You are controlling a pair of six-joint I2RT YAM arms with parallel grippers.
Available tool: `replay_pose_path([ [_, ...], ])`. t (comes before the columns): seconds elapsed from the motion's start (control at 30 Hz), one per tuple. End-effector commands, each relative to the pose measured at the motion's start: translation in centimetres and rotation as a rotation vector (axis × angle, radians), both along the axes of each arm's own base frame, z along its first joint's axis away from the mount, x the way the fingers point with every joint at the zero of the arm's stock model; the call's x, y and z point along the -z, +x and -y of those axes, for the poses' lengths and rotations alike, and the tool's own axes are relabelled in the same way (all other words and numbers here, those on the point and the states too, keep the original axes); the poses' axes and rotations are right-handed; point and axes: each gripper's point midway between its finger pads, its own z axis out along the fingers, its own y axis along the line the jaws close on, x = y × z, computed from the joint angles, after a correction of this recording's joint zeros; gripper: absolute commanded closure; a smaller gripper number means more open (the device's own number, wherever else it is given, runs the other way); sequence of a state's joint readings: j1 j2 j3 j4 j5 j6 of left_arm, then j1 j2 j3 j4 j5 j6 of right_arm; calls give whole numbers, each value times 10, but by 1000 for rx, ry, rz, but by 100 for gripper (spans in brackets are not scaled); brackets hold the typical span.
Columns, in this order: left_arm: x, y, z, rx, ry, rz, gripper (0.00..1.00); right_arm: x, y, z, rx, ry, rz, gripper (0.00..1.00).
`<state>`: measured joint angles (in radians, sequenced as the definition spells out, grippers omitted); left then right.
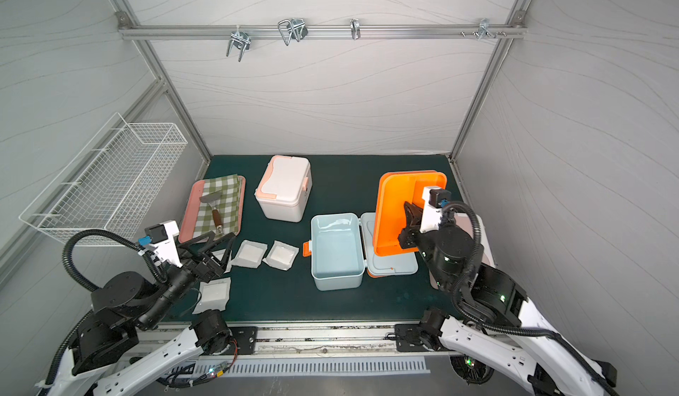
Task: Open first aid kits and take out gauze
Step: Place the compartment layer in the first aid kit.
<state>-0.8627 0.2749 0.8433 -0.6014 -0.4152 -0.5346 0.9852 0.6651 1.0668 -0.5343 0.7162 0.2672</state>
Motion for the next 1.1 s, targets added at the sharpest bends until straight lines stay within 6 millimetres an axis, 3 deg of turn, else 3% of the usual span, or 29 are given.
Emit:
replay_pose_path([
  [0.0, 2, 13, 15, 0, 33, -43, 1, -1, 7, -22, -47, 5, -47, 100],
  [0.1, 20, 23, 40, 49, 110, -139, 1, 19, 15, -48, -100, -18, -172, 100],
  [0.23, 55, 37, 75, 113, 236, -302, 1, 65, 28, -83, -190, -6, -444, 100],
  [0.33, 92, 46, 91, 131, 323, -466, 1, 110, 35, -101, -226, 10, -694, 100],
  [0.47, 129, 50, 106, 178, 298, -629, 1, 153, 36, -113, -208, -14, -905, 100],
  [0.67, 135, 51, 111, 205, 177, -626, 1, 183, 33, -121, -121, -70, -1040, 100],
  [1.07, 129, 50, 87, 134, 117, -593, 1, 201, 27, -142, 22, -313, -1080, 100],
])
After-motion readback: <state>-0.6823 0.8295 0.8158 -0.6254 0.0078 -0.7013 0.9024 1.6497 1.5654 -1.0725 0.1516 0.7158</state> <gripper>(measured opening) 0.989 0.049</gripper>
